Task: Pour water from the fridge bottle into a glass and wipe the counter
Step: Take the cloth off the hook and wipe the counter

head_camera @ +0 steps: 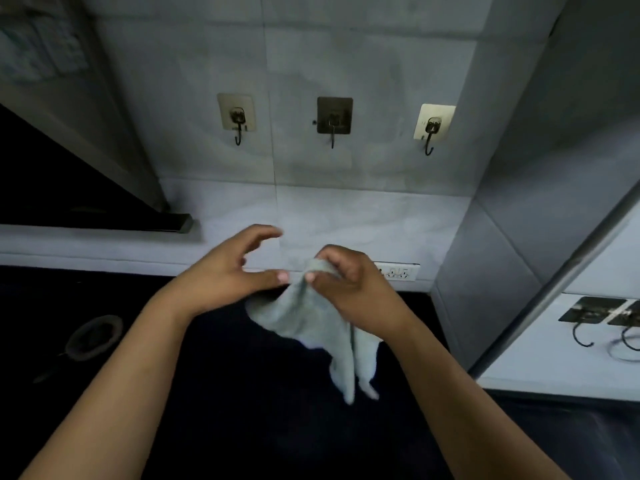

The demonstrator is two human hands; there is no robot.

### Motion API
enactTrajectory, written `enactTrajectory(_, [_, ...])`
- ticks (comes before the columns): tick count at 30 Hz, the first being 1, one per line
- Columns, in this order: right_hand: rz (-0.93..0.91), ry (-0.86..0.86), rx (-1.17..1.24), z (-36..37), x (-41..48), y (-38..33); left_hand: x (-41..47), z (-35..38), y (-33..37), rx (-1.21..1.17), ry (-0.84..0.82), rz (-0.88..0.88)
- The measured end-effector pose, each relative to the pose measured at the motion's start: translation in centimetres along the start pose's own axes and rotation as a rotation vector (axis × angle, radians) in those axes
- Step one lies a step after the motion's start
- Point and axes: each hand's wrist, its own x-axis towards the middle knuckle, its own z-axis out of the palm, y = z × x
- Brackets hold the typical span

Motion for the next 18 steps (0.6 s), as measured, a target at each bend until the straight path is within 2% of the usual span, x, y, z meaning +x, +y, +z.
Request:
enactTrajectory(3, [-0.009, -0.1, 0.1, -0.2, 1.7, -1.6, 2.0, 0.4, 2.9, -0.185, -0.239, 0.071])
enactTrajectory(6, [-0.01, -0.204, 0.154, -1.5, 2.7, -2.3, 3.1, 0.0, 4.5, -0.332, -0.292, 0.068])
enactTrajectory(10, [0.098, -0.328, 0.202, -2.3, 2.5, -1.3, 4.9, -0.9, 4.9, -0.096, -0.39, 0.046])
enactTrajectory(12, [0.179, -0.37, 0.264, -2.5, 2.1, -0.2, 5.8, -1.1, 5.0, 0.098, -0.499, 0.02])
enactTrajectory(14, [0.235, -0.377, 0.218, -2.9, 1.7, 1.0, 6.4, -1.2, 5.3, 0.248, -0.625, -0.005])
enactTrajectory(18, [0.302, -0.392, 0.134, -4.4, 1.1, 3.3, 7.5, -1.8, 5.9, 0.309, -0.819, -0.023])
